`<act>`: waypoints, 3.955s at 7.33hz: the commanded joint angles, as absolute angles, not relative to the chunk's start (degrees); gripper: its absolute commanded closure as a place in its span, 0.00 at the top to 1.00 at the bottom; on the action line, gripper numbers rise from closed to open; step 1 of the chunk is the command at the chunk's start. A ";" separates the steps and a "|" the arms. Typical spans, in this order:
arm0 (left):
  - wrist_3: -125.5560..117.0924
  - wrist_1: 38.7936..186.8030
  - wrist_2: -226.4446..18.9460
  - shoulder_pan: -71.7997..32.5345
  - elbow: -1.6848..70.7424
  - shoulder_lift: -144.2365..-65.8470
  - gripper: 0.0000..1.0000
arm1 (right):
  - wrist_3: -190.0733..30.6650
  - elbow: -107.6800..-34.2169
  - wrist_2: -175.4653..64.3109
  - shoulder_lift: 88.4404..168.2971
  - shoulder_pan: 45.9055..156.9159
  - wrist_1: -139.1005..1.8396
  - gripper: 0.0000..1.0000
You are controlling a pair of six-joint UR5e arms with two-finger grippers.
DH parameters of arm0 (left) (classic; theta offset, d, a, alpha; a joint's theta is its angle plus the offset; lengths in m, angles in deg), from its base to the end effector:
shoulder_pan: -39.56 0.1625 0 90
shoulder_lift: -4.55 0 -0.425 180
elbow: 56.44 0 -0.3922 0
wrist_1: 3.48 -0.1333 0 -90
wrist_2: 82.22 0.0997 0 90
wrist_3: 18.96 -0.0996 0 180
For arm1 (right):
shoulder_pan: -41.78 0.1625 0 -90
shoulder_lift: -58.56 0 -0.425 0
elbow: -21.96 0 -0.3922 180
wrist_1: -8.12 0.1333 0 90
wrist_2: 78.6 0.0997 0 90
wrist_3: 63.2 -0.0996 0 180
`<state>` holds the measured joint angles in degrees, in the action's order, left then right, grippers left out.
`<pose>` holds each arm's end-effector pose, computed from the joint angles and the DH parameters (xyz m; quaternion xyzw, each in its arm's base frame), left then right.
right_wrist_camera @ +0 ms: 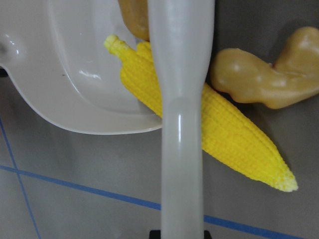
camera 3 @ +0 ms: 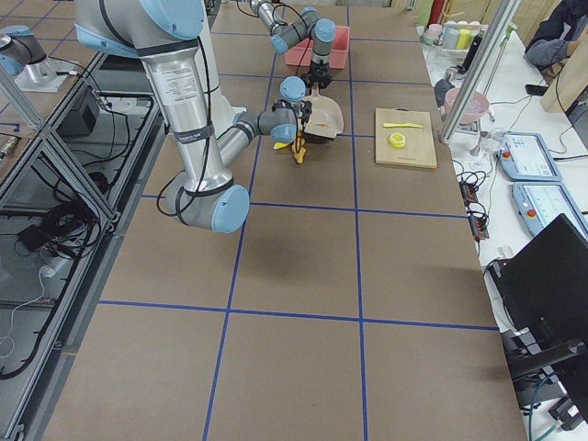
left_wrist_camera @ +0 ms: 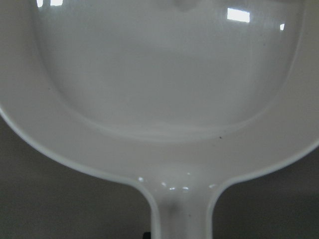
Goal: Sweep and dump trash into bin
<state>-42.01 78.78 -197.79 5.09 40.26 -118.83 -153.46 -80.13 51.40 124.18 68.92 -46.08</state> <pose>0.4981 -0.4515 0.2874 0.2013 0.2800 0.6408 0.6859 -0.4969 -0.3326 0.2447 -0.1399 -0.6032 -0.0162 0.7851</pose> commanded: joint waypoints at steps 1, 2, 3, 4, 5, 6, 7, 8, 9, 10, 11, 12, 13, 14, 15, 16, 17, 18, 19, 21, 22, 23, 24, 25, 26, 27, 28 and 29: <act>-42.08 78.78 -197.79 5.11 39.89 -119.02 0.00 | -153.47 -81.22 52.70 122.98 71.03 -48.92 0.00; -42.08 78.78 -197.79 5.11 39.89 -119.02 0.00 | -153.38 -82.01 57.32 123.42 75.31 -50.75 0.00; -42.16 78.78 -197.79 5.11 39.80 -119.02 0.00 | -152.77 -82.80 61.54 125.25 79.88 -50.68 0.00; -42.25 78.78 -197.79 5.11 39.63 -119.02 0.00 | -151.63 -84.20 62.80 127.97 81.58 -50.25 0.00; -42.25 78.78 -197.79 5.11 39.10 -119.63 0.00 | -151.62 -86.13 62.82 131.91 81.59 -50.24 0.00; -42.25 78.78 -197.79 5.11 38.75 -119.81 0.00 | -151.97 -88.84 62.73 136.13 81.33 -50.07 0.00; -42.25 78.78 -197.79 5.11 38.66 -119.81 0.00 | -152.41 -91.48 62.73 139.04 79.94 -50.07 0.00; -42.25 78.78 -197.79 5.20 38.66 -119.81 0.00 | -152.41 -92.46 62.73 140.63 77.31 -50.07 0.00; -42.25 78.78 -197.79 5.28 38.74 -119.81 0.00 | -152.85 -93.00 62.73 140.91 75.02 -50.07 0.00; -42.43 78.78 -197.79 5.29 38.83 -119.81 0.00 | -153.63 -93.96 62.12 141.70 72.48 -50.07 0.00; -42.52 78.78 -197.71 5.29 39.09 -119.81 0.00 | -154.95 -93.97 61.59 141.62 69.76 -50.07 0.00; -42.60 78.78 -197.62 5.29 39.10 -119.90 0.00 | -157.66 -94.14 59.85 141.18 66.60 -50.07 0.00; -42.60 78.78 -197.62 5.37 39.18 -119.90 0.00 | -158.56 -94.32 58.00 140.92 64.13 -50.15 0.00; -42.60 78.78 -197.62 5.55 39.18 -119.90 0.00 | -158.65 -94.15 57.81 139.52 63.41 -50.50 0.00; -42.60 78.78 -197.62 5.55 39.10 -119.81 0.00 | -159.00 -93.80 57.72 137.16 63.49 -52.07 0.00; -42.60 78.78 -197.62 5.55 39.10 -119.81 0.00 | -159.00 -93.36 57.63 132.35 63.66 -57.40 0.00; -42.60 78.78 -197.62 5.81 39.10 -119.73 0.00 | -158.83 -92.40 56.85 128.04 63.66 -61.89 0.00; -42.60 78.78 -197.62 5.81 39.10 -119.72 0.00 | -158.39 -91.43 56.75 126.95 63.66 -62.02 0.00; -42.60 78.78 -197.62 5.81 39.01 -119.72 0.00 | -158.13 -90.90 56.67 126.16 63.66 -62.02 0.00; -42.60 78.78 -197.62 5.90 38.92 -119.81 0.00 | -158.12 -88.10 55.70 122.74 63.75 -61.93 0.00; -42.60 78.78 -197.53 6.16 38.66 -119.81 0.00 | -158.12 -86.43 55.70 120.63 63.75 -61.93 0.00; -42.60 78.78 -196.83 6.34 38.57 -119.81 0.00 | -158.12 -85.89 55.61 119.48 63.84 -62.11 0.00; -42.60 78.78 -196.74 6.43 38.57 -119.81 0.00 | -158.12 -85.88 55.61 119.03 64.01 -62.11 0.00; -42.60 78.78 -196.82 6.43 38.66 -119.73 0.00 | -158.21 -85.88 55.52 118.51 64.19 -62.28 0.00; -42.69 79.05 -196.83 6.43 38.74 -119.55 0.00 | -158.21 -85.97 56.13 118.42 65.15 -62.37 0.00; -42.61 81.14 -196.83 6.34 38.66 -119.11 0.00 | -158.21 -86.23 57.53 118.50 66.72 -63.16 0.00; -42.52 82.46 -196.83 6.34 38.66 -118.50 0.00 | -158.21 -86.41 59.89 118.59 68.83 -63.86 0.00; -42.26 84.30 -196.83 6.34 38.57 -117.97 0.00 | -158.21 -86.85 62.27 118.85 71.29 -64.82 0.00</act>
<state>-42.49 82.25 -196.83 6.36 38.64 -118.62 -158.21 -86.43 59.52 118.63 68.53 -63.77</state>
